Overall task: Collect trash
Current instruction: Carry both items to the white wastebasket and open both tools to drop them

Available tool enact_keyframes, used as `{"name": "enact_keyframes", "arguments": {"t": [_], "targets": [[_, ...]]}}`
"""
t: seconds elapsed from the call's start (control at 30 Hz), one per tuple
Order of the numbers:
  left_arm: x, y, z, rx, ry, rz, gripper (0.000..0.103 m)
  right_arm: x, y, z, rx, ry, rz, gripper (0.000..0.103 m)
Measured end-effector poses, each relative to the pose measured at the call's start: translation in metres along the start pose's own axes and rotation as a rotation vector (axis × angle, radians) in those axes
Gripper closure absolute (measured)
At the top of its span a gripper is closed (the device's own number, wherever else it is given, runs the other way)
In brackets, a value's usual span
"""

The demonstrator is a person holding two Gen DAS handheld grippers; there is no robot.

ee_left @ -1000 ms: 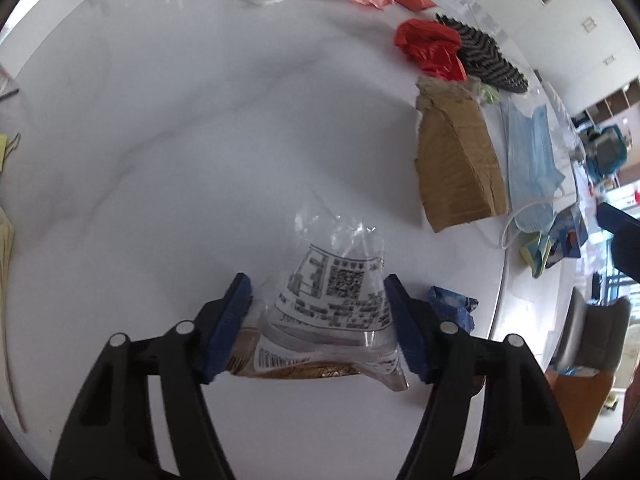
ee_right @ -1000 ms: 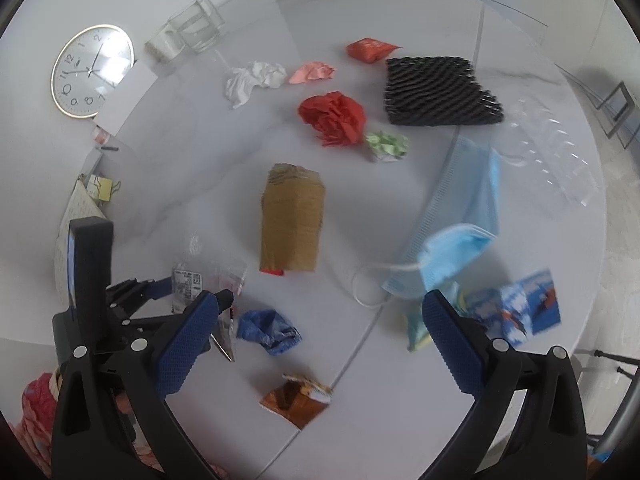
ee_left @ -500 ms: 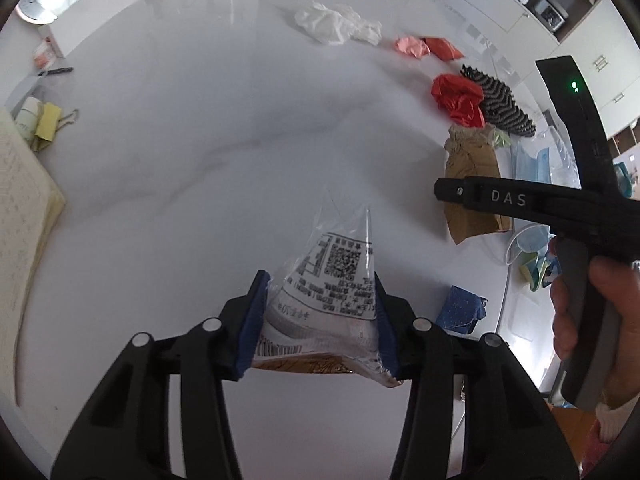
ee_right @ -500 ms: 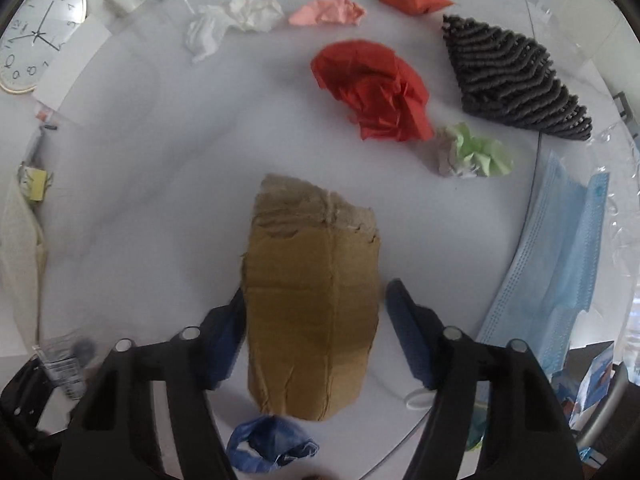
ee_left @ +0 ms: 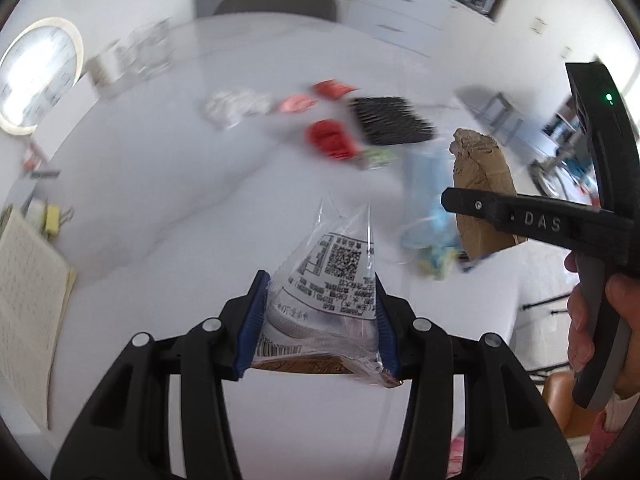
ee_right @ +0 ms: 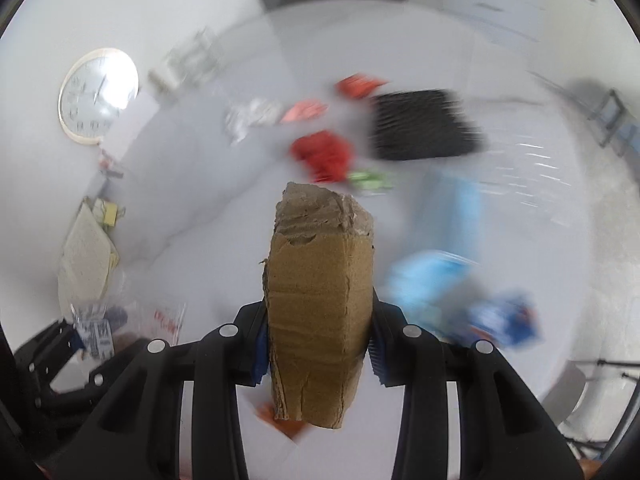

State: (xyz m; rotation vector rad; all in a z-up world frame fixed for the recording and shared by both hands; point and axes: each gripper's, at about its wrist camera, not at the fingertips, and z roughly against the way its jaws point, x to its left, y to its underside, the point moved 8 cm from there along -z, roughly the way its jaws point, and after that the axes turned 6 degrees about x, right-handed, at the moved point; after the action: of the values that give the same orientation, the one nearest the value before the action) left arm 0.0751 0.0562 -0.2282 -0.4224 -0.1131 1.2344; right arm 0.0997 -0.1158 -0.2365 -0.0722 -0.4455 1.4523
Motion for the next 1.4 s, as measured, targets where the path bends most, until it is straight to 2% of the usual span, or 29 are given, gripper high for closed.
{"name": "enact_keyframes", "arguments": {"t": [0.17,0.4,0.57,0.73,0.87,1.0,1.13,1.4], "targets": [[-0.096,-0.015,0.007,-0.009,0.101,-0.143,0.054,-0.105,0.036,0.06,-0.076,0.098,-0.156,0.063],[-0.244,-0.028,-0.022,0.034,0.222,-0.31,0.053,-0.245,0.093,0.118,-0.143,0.216,-0.368,0.06],[-0.333,-0.035,-0.065,0.086,0.26,-0.373,0.053,-0.306,0.114,0.133,-0.156,0.249,-0.447,0.06],[-0.395,-0.033,-0.108,0.149,0.262,-0.414,0.053,-0.353,0.125,0.134,-0.146,0.261,-0.486,0.06],[-0.419,-0.032,-0.149,0.207,0.244,-0.42,0.045,-0.38,0.131,0.127,-0.133,0.261,-0.492,0.06],[-0.424,-0.029,-0.177,0.256,0.205,-0.417,0.029,-0.394,0.135,0.12,-0.118,0.246,-0.496,0.06],[-0.422,-0.031,-0.177,0.262,0.21,-0.383,0.024,-0.396,0.136,0.11,-0.105,0.228,-0.492,0.059],[-0.408,-0.046,-0.157,0.211,0.2,-0.344,0.015,-0.39,0.132,0.099,-0.1,0.196,-0.472,0.059]]}}
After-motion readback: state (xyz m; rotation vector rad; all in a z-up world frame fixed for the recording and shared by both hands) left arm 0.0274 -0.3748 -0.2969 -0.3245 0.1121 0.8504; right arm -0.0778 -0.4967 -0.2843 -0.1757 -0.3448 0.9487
